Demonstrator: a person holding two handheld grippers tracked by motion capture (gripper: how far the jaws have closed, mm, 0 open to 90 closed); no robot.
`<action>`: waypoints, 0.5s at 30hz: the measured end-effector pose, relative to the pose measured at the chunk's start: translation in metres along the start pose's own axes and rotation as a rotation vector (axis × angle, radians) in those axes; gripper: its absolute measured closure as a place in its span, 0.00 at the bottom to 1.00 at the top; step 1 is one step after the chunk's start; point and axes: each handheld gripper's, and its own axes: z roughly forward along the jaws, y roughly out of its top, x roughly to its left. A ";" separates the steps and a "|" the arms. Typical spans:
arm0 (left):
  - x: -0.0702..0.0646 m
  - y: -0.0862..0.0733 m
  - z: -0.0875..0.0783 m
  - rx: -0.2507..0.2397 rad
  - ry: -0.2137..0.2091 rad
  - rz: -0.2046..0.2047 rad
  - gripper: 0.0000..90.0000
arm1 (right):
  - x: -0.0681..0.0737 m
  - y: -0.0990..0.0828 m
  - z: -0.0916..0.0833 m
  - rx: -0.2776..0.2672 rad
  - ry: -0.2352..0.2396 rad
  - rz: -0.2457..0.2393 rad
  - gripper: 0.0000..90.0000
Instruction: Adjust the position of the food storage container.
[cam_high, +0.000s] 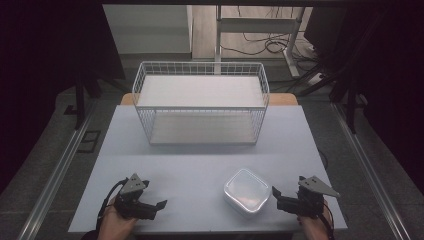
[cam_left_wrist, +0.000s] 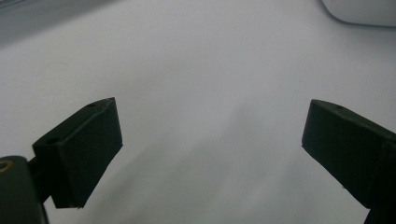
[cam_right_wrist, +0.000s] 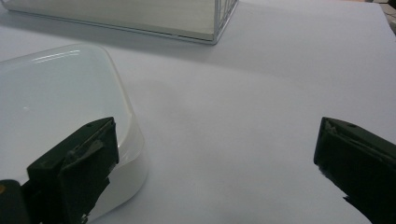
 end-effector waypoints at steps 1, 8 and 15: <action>-0.001 0.000 0.001 -0.001 0.006 0.011 0.05 | 0.000 0.000 0.000 -0.002 0.002 -0.001 0.00; -0.004 -0.002 0.010 0.020 -0.043 0.045 0.07 | -0.001 0.000 0.001 0.008 0.037 0.024 0.00; 0.003 -0.002 0.007 0.001 -0.079 -0.010 0.10 | 0.000 0.001 0.002 0.027 0.031 0.035 0.00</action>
